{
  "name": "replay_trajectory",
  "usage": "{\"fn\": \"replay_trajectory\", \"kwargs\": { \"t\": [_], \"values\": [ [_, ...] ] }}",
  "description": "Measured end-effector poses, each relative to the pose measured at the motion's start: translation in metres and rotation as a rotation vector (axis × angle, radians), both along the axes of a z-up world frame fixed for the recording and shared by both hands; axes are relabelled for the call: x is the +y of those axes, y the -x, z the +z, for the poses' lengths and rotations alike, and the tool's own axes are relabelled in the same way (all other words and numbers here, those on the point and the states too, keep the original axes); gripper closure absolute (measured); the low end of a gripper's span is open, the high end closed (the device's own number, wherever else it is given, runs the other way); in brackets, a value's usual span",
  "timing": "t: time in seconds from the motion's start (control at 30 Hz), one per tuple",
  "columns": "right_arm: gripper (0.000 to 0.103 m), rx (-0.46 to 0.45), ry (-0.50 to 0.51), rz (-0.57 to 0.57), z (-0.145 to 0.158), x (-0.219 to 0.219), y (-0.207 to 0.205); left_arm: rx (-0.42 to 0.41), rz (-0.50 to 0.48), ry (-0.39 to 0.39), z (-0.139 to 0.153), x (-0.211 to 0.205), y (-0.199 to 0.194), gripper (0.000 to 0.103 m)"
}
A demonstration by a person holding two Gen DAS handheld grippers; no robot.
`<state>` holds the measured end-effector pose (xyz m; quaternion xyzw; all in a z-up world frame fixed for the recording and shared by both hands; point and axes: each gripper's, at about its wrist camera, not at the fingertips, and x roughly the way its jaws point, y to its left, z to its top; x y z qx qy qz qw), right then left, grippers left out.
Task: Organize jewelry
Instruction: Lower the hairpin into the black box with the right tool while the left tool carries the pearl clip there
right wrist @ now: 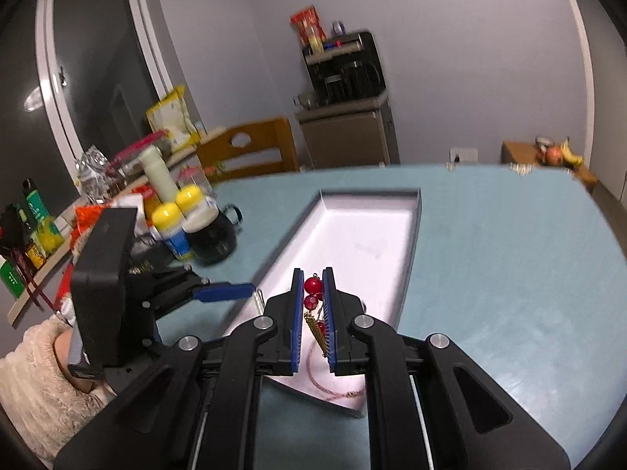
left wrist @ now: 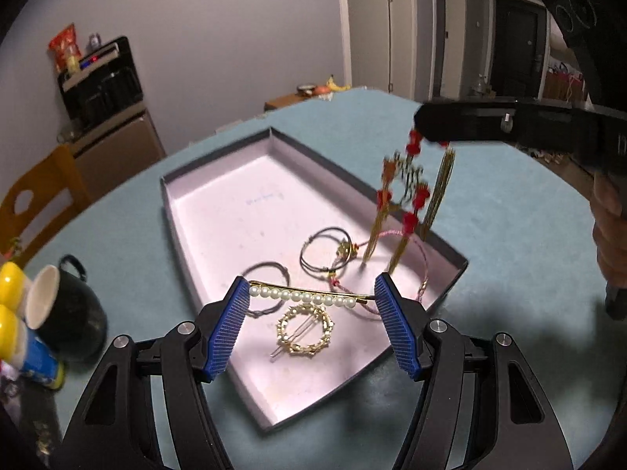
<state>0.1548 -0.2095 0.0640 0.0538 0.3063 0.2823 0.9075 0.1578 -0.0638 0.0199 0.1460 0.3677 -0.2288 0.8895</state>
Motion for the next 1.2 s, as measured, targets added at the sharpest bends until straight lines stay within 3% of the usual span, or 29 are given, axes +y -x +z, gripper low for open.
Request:
{"fn": "replay_trajectory", "kwargs": {
  "t": [0.43,0.63,1.2],
  "values": [
    [0.094,0.116,0.047,-0.009,-0.05,0.006,-0.009,0.06,0.094,-0.002,-0.027,0.003,-0.016,0.035],
    [0.094,0.136,0.054,-0.017,-0.056,0.006,-0.01,0.038,0.144,-0.026,-0.03,-0.001,-0.02,0.035],
    [0.093,0.134,0.03,-0.034,-0.051,0.0,-0.004,0.037,0.184,0.025,-0.025,0.0,-0.014,0.032]
  ]
}}
